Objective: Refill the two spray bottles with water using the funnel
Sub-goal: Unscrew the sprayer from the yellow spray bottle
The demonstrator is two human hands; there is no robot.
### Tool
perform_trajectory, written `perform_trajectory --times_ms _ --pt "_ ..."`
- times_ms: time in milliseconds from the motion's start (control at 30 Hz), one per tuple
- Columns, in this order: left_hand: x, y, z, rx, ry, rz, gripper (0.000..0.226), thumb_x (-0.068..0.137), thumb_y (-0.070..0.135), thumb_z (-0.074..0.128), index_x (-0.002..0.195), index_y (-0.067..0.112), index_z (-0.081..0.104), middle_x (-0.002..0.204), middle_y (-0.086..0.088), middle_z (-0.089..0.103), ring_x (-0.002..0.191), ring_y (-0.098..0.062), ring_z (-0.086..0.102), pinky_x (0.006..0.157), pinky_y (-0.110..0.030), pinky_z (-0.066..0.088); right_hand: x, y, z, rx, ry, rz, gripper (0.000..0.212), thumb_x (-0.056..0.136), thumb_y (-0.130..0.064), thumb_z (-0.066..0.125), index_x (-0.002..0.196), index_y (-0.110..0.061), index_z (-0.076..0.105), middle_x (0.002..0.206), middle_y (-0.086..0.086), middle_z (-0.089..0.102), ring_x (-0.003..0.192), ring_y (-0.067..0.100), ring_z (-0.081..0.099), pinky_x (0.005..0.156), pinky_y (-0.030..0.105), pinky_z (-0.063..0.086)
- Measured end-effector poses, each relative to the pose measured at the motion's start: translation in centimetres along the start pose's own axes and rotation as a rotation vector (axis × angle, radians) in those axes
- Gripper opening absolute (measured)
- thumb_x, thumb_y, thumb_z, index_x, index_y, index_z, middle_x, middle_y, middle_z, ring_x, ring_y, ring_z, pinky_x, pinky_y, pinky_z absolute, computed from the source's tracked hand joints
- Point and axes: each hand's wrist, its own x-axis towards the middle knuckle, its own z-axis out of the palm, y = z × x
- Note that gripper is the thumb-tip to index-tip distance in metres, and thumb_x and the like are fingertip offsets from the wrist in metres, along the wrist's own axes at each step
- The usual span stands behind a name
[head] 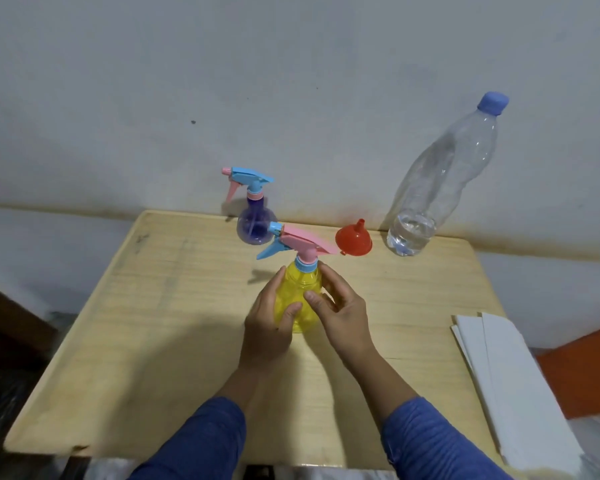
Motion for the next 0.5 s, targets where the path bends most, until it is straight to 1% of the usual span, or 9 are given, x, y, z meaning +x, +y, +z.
perform_trajectory --times_ms 100,167,233,300,367,433,467,500 --pt "-0.8 -0.47 -0.26 0.013 -0.019 -0.023 0.062 0.079 0.033 0.057 0.138 0.027 0.041 0.132 0.014 0.048 0.119 -0.008 0.05 0.098 -0.02 0.039 -0.71 0.38 -0.03 -0.015 -0.016 -0.004 0.05 0.083 -0.004 0.067 0.125 -0.028 0.052 0.127 -0.005 0.06 0.116 0.005 0.056 0.101 0.033 0.047" --pt "-0.97 -0.48 -0.51 0.038 -0.024 -0.008 0.066 0.076 0.036 0.06 0.138 0.026 0.04 0.132 0.016 0.046 0.12 -0.004 0.047 0.097 -0.017 0.036 -0.88 0.41 -0.07 -0.028 -0.032 -0.01 0.05 0.084 -0.005 0.067 0.125 -0.028 0.052 0.126 -0.006 0.059 0.116 0.005 0.056 0.101 0.031 0.047" --pt "-0.81 -0.32 -0.76 0.07 -0.047 0.026 0.073 0.073 0.04 0.064 0.139 0.024 0.038 0.136 0.019 0.039 0.123 0.002 0.04 0.097 -0.014 0.032 -0.89 0.41 -0.12 -0.042 -0.047 -0.023 0.049 0.085 -0.007 0.066 0.126 -0.029 0.051 0.127 -0.007 0.059 0.118 0.006 0.055 0.101 0.032 0.048" --pt "-0.53 -0.2 -0.92 0.081 -0.068 0.029 0.077 0.071 0.042 0.066 0.139 0.026 0.035 0.136 0.024 0.036 0.122 0.003 0.038 0.096 -0.018 0.033 -0.88 0.43 -0.07 -0.057 -0.055 -0.035 0.049 0.085 -0.008 0.066 0.128 -0.028 0.051 0.128 -0.007 0.058 0.119 0.007 0.054 0.101 0.034 0.048" --pt "-0.33 -0.02 -0.95 0.083 -0.078 0.012 0.075 0.072 0.042 0.066 0.139 0.029 0.034 0.13 0.024 0.043 0.117 -0.002 0.046 0.094 -0.024 0.039 -0.84 0.43 -0.03 -0.077 -0.059 -0.045 0.049 0.085 -0.01 0.066 0.128 -0.028 0.051 0.128 -0.007 0.059 0.119 0.006 0.054 0.101 0.037 0.048" --pt "-0.37 -0.02 -0.8 0.078 -0.075 0.011 0.071 0.076 0.036 0.069 0.138 0.031 0.035 0.127 0.019 0.049 0.115 -0.009 0.052 0.093 -0.028 0.044 -0.8 0.17 -0.08 -0.117 -0.061 -0.06 0.051 0.085 -0.014 0.067 0.13 -0.03 0.049 0.128 -0.01 0.057 0.12 0.006 0.053 0.102 0.039 0.046" --pt "-0.45 -0.07 -0.72 0.072 -0.07 0.008 0.07 0.077 0.032 0.071 0.138 0.032 0.035 0.127 0.017 0.051 0.116 -0.011 0.053 0.094 -0.029 0.045 -0.87 -0.1 -0.13 -0.135 -0.048 -0.072 0.055 0.084 -0.015 0.068 0.132 -0.034 0.046 0.129 -0.013 0.056 0.121 0.005 0.052 0.103 0.038 0.045" --pt "-0.54 -0.15 -0.66 0.064 -0.063 0.0 0.07 0.078 0.03 0.072 0.137 0.035 0.034 0.129 0.015 0.052 0.116 -0.012 0.054 0.094 -0.031 0.046 -1.05 -0.47 -0.16 -0.136 -0.011 -0.095 0.062 0.083 -0.015 0.069 0.133 -0.038 0.041 0.128 -0.016 0.054 0.121 0.004 0.051 0.104 0.033 0.044"
